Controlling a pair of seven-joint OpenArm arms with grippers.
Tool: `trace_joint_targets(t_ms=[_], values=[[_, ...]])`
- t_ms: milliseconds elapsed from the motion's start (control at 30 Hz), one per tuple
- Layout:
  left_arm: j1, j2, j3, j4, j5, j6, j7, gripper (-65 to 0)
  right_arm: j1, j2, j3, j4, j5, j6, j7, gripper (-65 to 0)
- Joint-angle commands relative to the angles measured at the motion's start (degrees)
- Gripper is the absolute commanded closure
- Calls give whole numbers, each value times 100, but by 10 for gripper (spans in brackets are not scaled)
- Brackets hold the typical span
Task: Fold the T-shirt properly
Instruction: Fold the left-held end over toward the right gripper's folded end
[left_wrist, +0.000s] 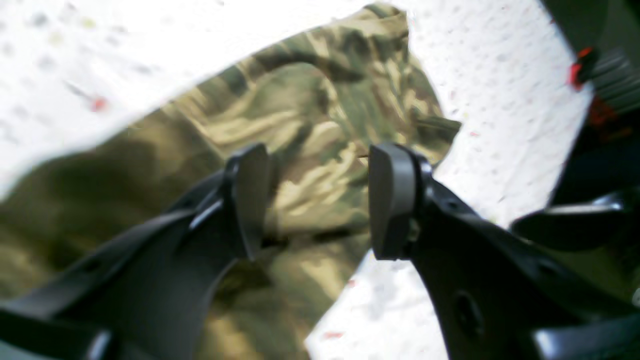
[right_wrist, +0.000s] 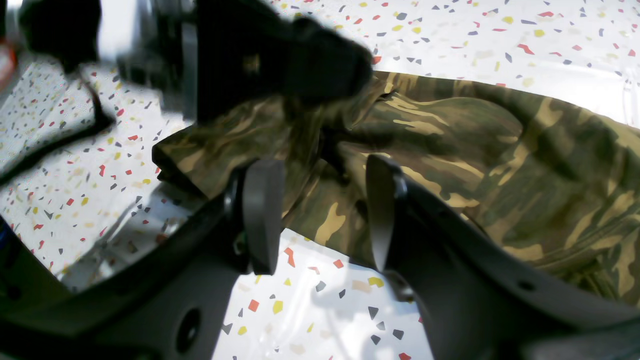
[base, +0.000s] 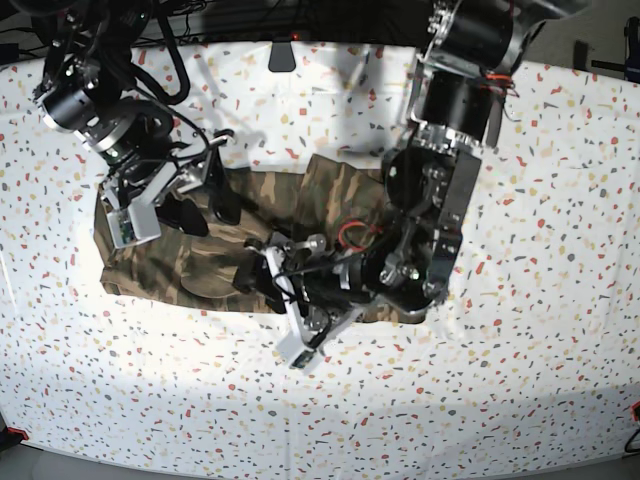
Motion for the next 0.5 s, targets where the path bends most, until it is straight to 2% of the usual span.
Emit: trace_joint_targets(t_ms=[0,167,333,400,467], values=[[-308,42,-22,116,131,-61,39,-311,48,31,2,116,129,30,197,-276],[-680,-13,-20,116,1300,-55,420,-311,101,28,2,116,129,30,278,-276],[-229,-363,-20,101,1362,199,487,-311,142,28,2,116,129,30,278,-276],[13,-520,-20,101,1388,223,271,-311,142,28,2,116,129,30,278,-276],[269,-662,-20,98,1600,223,-389,-311,144,28,2,116,133,30,282,-276]])
